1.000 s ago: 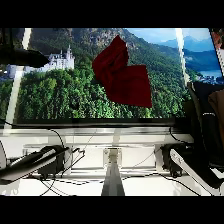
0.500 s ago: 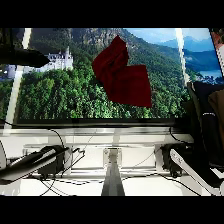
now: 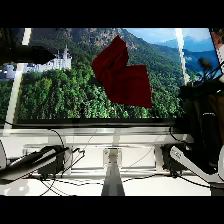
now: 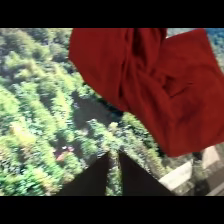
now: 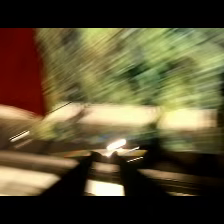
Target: Fold the clothes and pants, and hang the long-sleeved shirts on hangers.
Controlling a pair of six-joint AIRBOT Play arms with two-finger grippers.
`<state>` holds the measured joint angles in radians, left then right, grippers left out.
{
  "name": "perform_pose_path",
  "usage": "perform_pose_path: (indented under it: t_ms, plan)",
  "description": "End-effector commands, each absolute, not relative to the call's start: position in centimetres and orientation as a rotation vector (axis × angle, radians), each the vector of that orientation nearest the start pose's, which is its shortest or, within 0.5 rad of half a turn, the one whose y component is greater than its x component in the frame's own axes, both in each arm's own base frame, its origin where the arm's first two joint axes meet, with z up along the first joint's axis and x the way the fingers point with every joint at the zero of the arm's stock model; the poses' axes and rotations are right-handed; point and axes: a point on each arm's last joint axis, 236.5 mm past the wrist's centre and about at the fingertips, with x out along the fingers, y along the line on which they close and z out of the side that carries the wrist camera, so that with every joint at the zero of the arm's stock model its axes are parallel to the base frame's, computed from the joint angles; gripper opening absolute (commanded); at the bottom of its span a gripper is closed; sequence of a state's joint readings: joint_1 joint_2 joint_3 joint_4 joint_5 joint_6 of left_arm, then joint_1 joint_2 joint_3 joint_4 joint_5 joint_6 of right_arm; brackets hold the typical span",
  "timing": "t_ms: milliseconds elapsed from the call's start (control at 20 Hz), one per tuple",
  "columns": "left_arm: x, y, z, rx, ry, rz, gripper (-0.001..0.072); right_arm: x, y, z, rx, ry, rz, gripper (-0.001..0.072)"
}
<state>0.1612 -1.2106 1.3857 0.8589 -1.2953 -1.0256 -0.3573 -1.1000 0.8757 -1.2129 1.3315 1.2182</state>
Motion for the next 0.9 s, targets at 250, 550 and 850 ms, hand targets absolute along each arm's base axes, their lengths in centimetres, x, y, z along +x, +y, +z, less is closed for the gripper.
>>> perform_pose_path:
  t_ms: [250, 550, 850]
  plan:
    - [41.6, -15.8, 12.4, -0.237, 0.948, -0.785, 0.0644, 26.4, 4.9, -10.4, 0.898, 1.412, 0.141, 0.0545]
    - [45.8, -22.7, 6.3, -0.225, 0.928, -0.768, 0.0636, 28.3, 8.6, -12.3, 0.899, 1.406, 0.167, 0.0446]
    - [47.3, -28.3, -1.0, -0.199, 0.951, -0.740, 0.0636, 28.9, 10.5, -12.4, 0.859, 1.387, 0.190, 0.0011]
